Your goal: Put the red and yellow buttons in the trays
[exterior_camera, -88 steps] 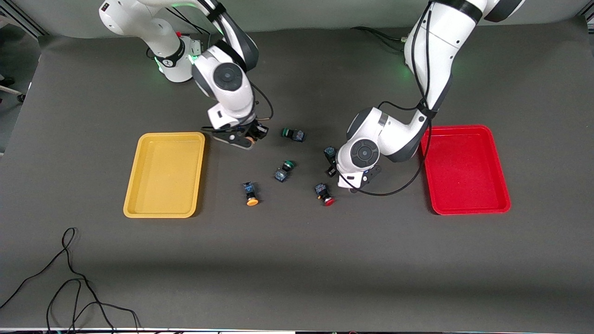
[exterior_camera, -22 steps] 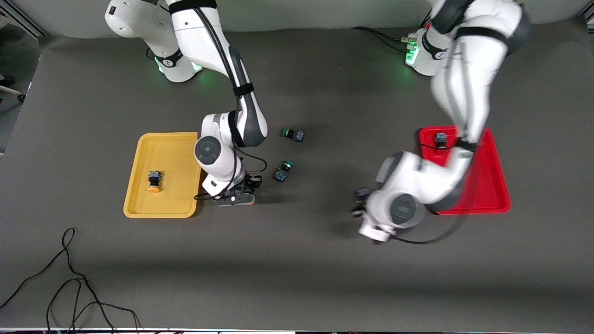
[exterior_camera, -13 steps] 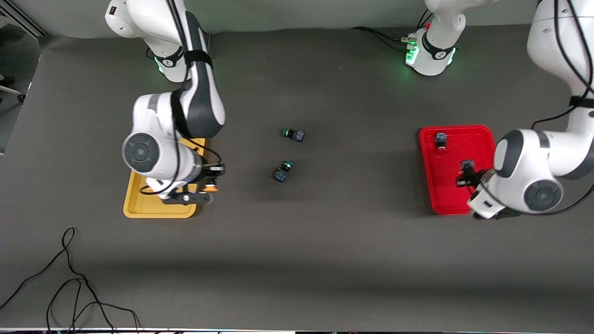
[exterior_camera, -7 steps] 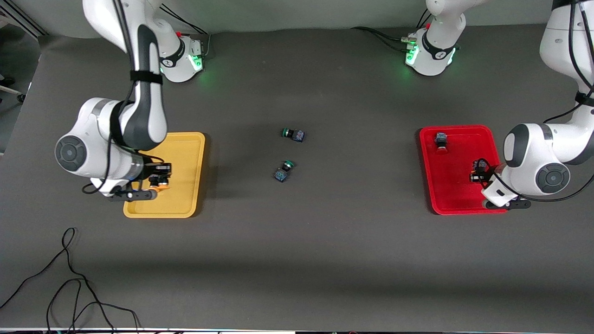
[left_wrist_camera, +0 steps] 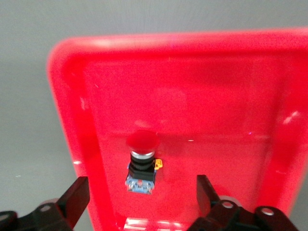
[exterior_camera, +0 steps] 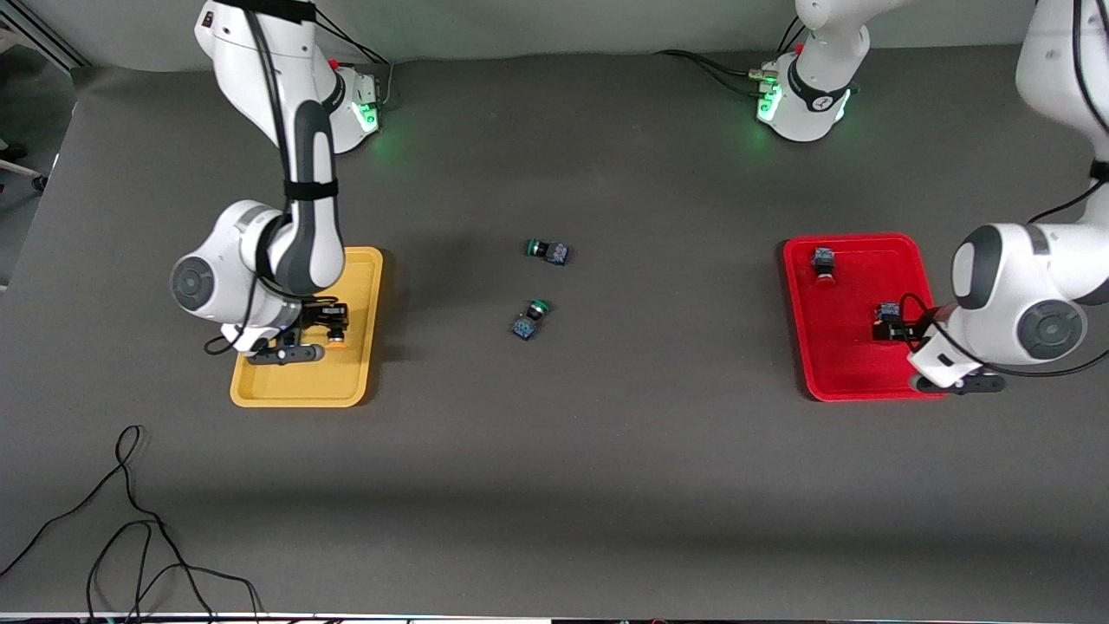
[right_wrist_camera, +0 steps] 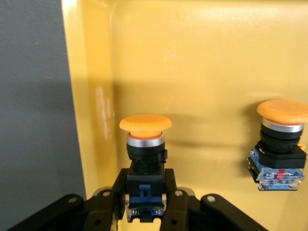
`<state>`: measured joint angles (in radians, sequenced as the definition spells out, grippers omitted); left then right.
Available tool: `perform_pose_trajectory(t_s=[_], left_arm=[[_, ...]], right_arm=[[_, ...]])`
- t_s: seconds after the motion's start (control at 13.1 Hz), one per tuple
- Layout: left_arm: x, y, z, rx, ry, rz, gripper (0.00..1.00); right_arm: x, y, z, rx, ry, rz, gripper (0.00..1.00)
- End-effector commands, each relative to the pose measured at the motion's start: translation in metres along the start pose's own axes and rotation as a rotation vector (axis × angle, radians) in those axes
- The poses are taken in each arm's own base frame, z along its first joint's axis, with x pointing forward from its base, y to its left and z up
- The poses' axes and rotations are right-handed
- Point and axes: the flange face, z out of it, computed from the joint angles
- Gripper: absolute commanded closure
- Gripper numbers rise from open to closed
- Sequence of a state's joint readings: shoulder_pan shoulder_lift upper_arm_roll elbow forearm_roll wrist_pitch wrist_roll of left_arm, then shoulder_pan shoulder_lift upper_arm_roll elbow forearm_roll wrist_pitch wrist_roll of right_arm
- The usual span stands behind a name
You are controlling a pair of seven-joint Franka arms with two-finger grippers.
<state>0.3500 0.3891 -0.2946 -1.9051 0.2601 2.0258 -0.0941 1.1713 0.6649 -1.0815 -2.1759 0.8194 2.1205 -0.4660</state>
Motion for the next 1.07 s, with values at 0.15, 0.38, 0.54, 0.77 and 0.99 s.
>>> perform_pose_trajectory(t_s=[0.15,0.38,0.54,0.77,0.99], left_arm=[[-0.025,0.028,-0.173,0.045,0.125,0.021,0.00],[-0.036,0.045,-0.262,0.043,0.190,0.034,0.00],[-0.037,0.046,-0.279,0.036,0.219,0.033,0.00],[-0.062,0.055,-0.274,-0.063,0.200,0.027,0.00],[-0.116,0.065,-0.258,-0.007,0.251,0.021,0.00]], right_arm=[[0.011,-0.003,-0.019,0.040,0.044,-0.002,0.00],[0.022,-0.009,-0.081,0.050,0.065,-0.009,0.00],[0.026,-0.007,-0.125,0.064,0.056,0.021,0.00],[0.023,-0.016,-0.186,0.050,0.064,0.028,0.00],[0.014,-0.035,-0.232,0.022,0.055,0.051,0.00]])
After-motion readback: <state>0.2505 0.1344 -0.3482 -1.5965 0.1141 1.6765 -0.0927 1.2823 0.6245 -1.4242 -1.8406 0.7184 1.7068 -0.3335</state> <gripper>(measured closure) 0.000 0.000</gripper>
